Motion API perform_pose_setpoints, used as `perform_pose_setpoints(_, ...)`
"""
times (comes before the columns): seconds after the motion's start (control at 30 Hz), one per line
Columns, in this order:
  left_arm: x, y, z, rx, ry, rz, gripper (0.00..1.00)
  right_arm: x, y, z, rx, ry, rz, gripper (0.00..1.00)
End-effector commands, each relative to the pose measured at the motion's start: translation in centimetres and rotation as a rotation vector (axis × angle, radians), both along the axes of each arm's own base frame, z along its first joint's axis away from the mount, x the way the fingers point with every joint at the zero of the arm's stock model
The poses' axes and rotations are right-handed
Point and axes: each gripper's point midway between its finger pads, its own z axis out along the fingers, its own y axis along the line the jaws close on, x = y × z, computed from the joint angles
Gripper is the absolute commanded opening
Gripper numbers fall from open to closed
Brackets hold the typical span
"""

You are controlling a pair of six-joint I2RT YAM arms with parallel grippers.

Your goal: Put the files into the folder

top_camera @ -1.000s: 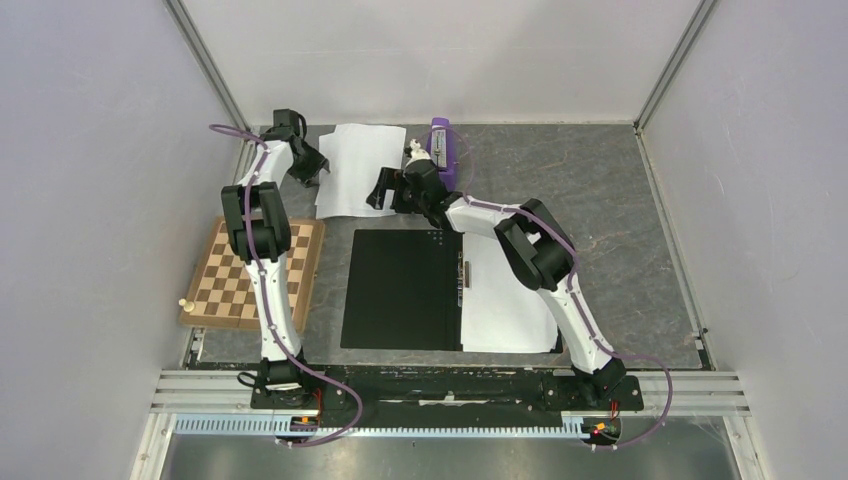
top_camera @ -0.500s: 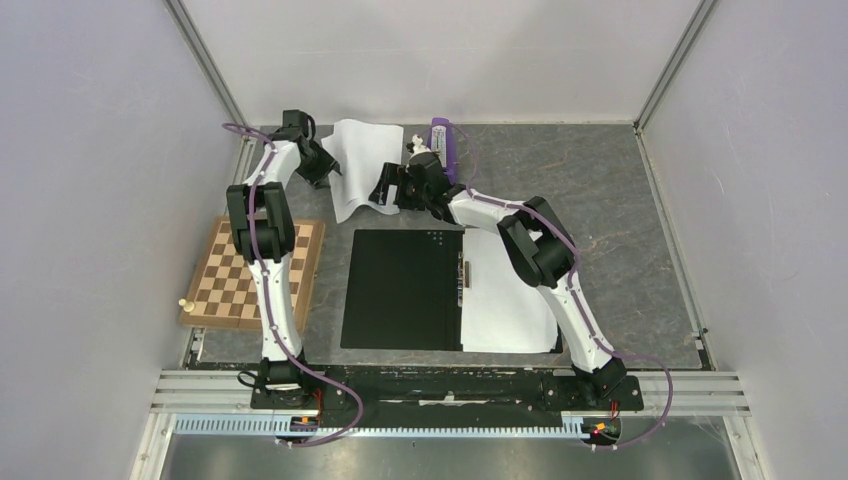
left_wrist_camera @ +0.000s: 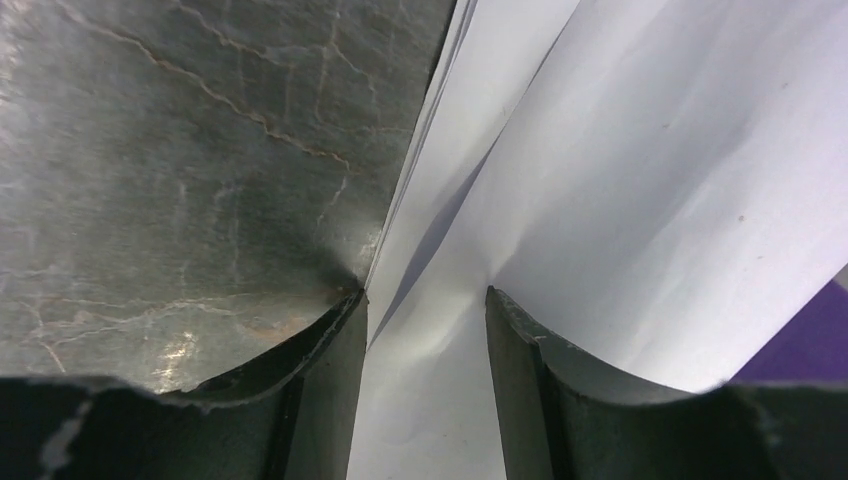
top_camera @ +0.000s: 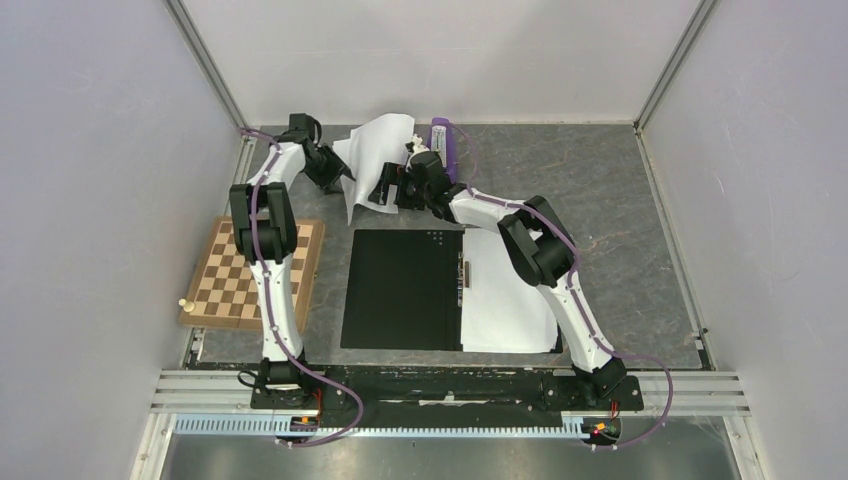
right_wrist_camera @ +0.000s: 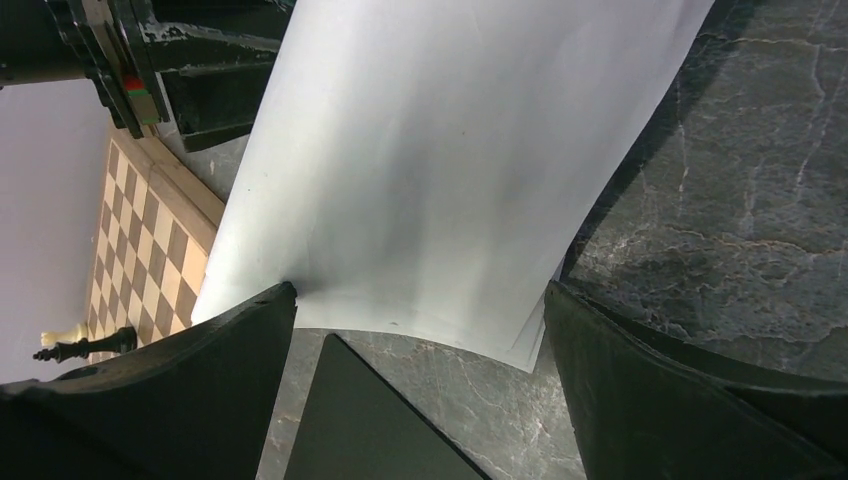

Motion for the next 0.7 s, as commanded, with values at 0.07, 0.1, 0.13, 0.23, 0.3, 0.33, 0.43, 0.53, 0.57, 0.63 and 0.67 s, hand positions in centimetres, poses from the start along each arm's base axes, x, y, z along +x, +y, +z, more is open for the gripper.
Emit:
perform_pose_setpoints(0.07,-4.2,-3.5,-3.0,-0.028,0.141,-0.13,0.52,-1.1,0.1,-1.0,0.042,0.032,0.035,0.98)
perform_pose_setpoints(0.1,-4.4,-3.6,-2.9,-0.027,0.141,-0.134,0.52,-1.2,0.0,-0.7,0.046,0.029,0.035,0.98)
perform_pose_setpoints(0.13,-4.6,-3.8,-2.9,-0.028,0.143,-0.142,0.52,-1.4,-0.2,-0.3,0.046,0.023,0.034,0.98)
perform_pose_setpoints(0.23,-5.4,-4.3,-2.5,-0.013,0.143,-0.164,0.51,-1.9,-1.3,0.1,0.012,0.003,0.02,0.98)
perform_pose_setpoints(0.3,-6.1,-4.7,-2.4,0.002,0.146,-0.183,0.5,-2.2,-1.6,0.3,-0.007,0.003,0.026,0.98)
perform_pose_setpoints(0.33,-6.5,-4.9,-2.3,0.011,0.15,-0.192,0.5,-2.5,-1.8,0.1,-0.015,0.006,0.031,0.98)
perform_pose_setpoints(0.43,-7.7,-5.2,-2.2,0.037,0.156,-0.208,0.49,-3.5,-2.5,0.1,-0.029,0.013,0.04,0.98)
perform_pose_setpoints(0.53,-8.9,-5.1,-1.6,0.073,0.148,-0.224,0.49,-4.8,-3.4,0.4,-0.044,0.014,0.049,0.98)
perform_pose_setpoints(0.57,-9.3,-5.1,-1.3,0.088,0.146,-0.228,0.49,-5.4,-3.7,0.3,-0.053,0.016,0.052,0.98)
perform_pose_setpoints(0.63,-10.3,-5.2,-1.1,0.106,0.144,-0.238,0.48,-6.3,-4.2,0.7,-0.062,0.012,0.061,0.98)
perform_pose_setpoints(0.67,-10.7,-5.3,-1.1,0.112,0.147,-0.243,0.48,-6.8,-4.5,0.6,-0.07,0.016,0.064,0.98)
